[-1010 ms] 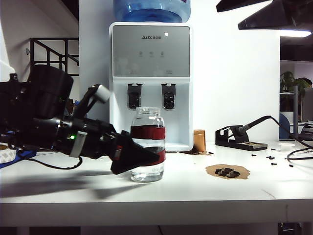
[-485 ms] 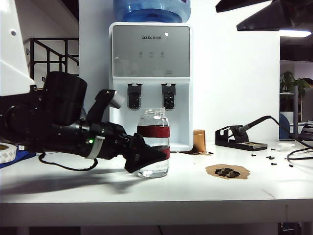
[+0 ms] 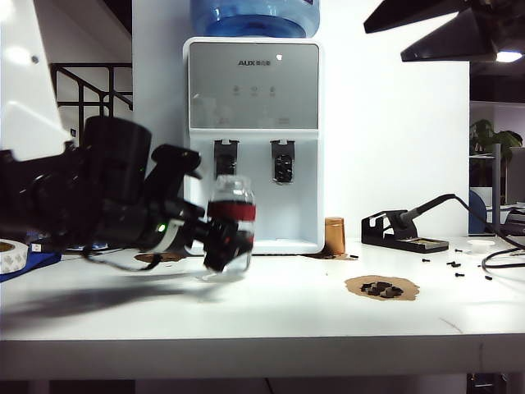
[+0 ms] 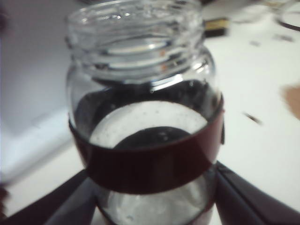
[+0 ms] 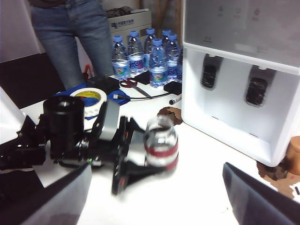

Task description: Pick up the water bottle with two loops of red belts, then reach the front water dispenser and gently press the gray-black baffle horizontally to get a little water.

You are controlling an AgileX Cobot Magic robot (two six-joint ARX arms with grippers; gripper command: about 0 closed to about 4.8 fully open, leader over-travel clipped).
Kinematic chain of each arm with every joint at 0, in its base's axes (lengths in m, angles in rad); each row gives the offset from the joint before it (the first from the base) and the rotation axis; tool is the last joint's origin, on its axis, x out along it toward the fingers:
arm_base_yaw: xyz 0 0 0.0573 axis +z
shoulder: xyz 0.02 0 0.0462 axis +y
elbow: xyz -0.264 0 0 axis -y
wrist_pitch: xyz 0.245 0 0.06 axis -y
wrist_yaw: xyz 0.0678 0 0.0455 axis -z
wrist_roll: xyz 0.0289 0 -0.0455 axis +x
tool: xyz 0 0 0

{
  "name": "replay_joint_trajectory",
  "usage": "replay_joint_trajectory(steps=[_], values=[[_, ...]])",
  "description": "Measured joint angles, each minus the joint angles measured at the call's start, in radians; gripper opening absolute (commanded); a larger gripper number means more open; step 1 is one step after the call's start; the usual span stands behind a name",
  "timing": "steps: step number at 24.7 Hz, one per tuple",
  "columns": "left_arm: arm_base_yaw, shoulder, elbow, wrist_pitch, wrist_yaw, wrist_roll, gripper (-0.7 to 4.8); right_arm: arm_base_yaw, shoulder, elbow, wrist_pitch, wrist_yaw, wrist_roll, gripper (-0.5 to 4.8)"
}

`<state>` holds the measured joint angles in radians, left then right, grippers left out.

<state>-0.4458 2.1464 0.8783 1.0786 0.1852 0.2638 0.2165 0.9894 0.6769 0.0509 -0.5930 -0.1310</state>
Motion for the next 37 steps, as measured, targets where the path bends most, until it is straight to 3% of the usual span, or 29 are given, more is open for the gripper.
replay_joint_trajectory(steps=[6,15,21,29,37], values=[[0.0,0.0,0.24,-0.252,-0.13,-0.021,-0.02,0.0,0.0,-0.001,0.05,0.003,0.038,4.79],[0.002,0.008,0.397,-0.381,-0.299,-0.163,-0.02,0.0,0.001,-0.002,0.063,0.048,0.049,4.79],[0.007,0.029,0.45,-0.448,-0.319,-0.218,-0.02,0.0,0.001,-0.002,0.07,0.07,0.05,4.79],[0.061,0.141,0.57,-0.509,-0.336,-0.242,-0.02,0.0,0.002,-0.002,0.084,0.127,0.05,4.79],[0.058,0.158,0.647,-0.525,-0.332,-0.249,-0.02,0.0,0.002,-0.002,0.087,0.141,0.05,4.79]])
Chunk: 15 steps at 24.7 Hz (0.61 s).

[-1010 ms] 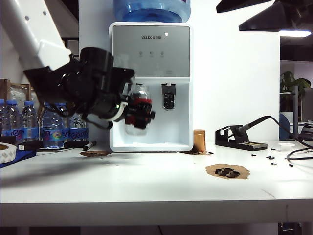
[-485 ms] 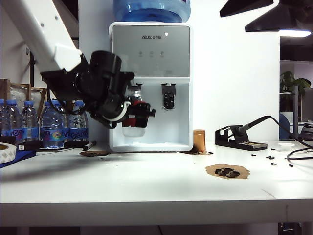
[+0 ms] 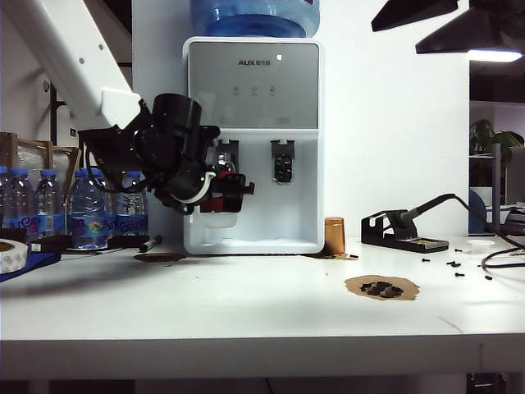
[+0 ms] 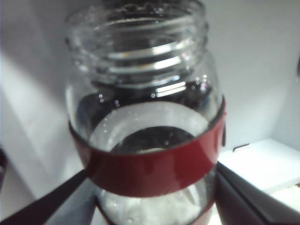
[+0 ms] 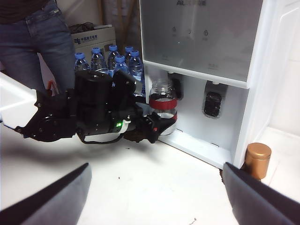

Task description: Pick up the water bottle with two loops of red belts, then reach the front water dispenser and gently press the gray-black baffle horizontally to get a little water.

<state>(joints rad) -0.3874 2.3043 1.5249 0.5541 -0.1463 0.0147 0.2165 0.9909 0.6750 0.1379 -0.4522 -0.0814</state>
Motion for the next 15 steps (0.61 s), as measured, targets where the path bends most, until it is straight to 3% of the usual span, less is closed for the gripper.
replay_joint_trajectory(steps=[15], values=[[0.0,0.008,0.015,-0.02,0.011,-0.025,-0.02,0.0,0.0,0.0,0.0,0.0,0.0,4.79]])
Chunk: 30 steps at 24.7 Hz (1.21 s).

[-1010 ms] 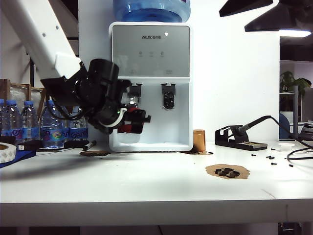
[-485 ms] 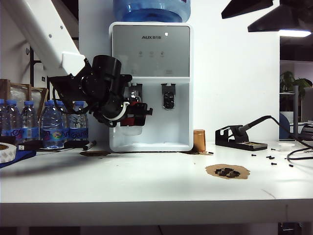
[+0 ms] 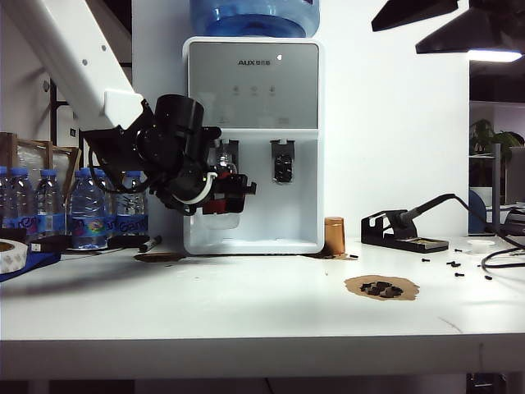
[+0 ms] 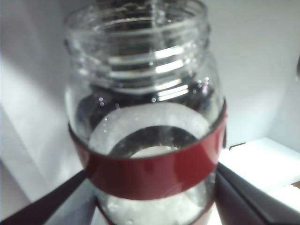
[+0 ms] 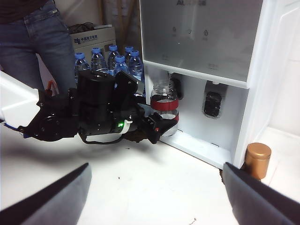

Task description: Pick up the water bottle with two loops of red belts, then reach the front water dispenser and gently press the gray-black baffle horizontally to get a little water.

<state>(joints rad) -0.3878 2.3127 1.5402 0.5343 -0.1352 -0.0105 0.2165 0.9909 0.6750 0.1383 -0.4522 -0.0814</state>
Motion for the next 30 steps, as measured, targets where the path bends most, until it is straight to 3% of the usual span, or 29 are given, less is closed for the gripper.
replay_joint_trajectory(steps=[18,24,30], values=[[-0.002,0.002,0.0,0.0,0.047,-0.016,-0.02,0.0,0.0,0.0,0.0,0.0,0.003,4.79],[-0.017,-0.005,-0.001,-0.007,0.057,0.012,-0.02,0.0,0.0,0.0,0.0,-0.002,0.02,4.79],[-0.024,-0.113,-0.102,-0.023,0.06,0.03,-0.02,0.0,0.0,0.0,0.0,-0.032,0.023,4.79]])
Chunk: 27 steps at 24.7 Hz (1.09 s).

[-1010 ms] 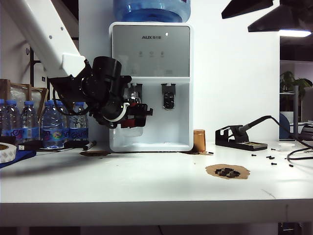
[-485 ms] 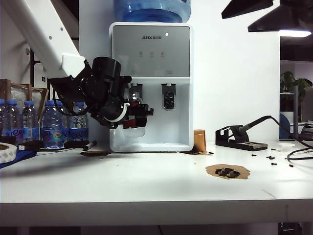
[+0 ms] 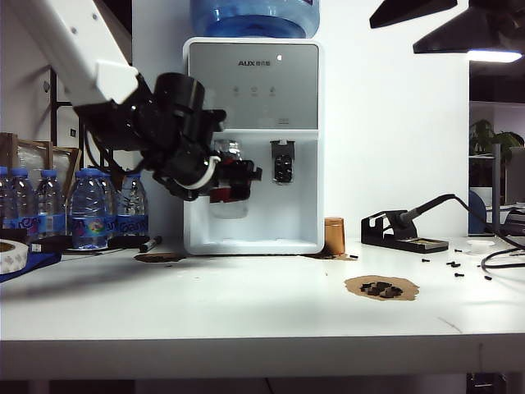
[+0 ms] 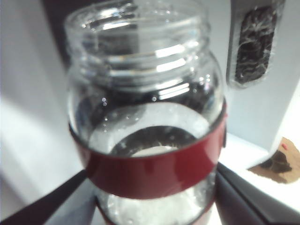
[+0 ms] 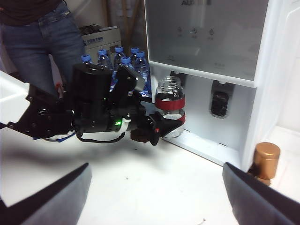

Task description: Pick up the water bottle with two loops of red belts, then reach the front water dispenser and gently press the gray-black baffle horizontally to get a little water.

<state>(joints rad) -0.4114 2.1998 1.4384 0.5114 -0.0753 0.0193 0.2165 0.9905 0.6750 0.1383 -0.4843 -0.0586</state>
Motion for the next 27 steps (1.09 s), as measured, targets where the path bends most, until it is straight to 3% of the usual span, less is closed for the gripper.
replay_joint_trajectory(steps=[8,16,20,27], values=[[-0.019,-0.124,-0.203,0.073,0.021,0.0,-0.02,0.0,0.0,0.0,0.0,-0.1,0.0,4.79],[-0.111,-0.199,-0.337,0.143,0.134,0.0,-0.02,0.0,0.0,0.0,0.0,-0.245,0.0,4.79],[-0.166,-0.193,-0.406,0.167,0.245,0.001,-0.02,0.0,0.0,0.0,-0.001,-0.254,0.002,4.79],[-0.182,-0.104,-0.425,0.279,0.255,0.035,-0.02,0.0,-0.049,0.0,-0.061,-0.196,-0.015,4.79]])
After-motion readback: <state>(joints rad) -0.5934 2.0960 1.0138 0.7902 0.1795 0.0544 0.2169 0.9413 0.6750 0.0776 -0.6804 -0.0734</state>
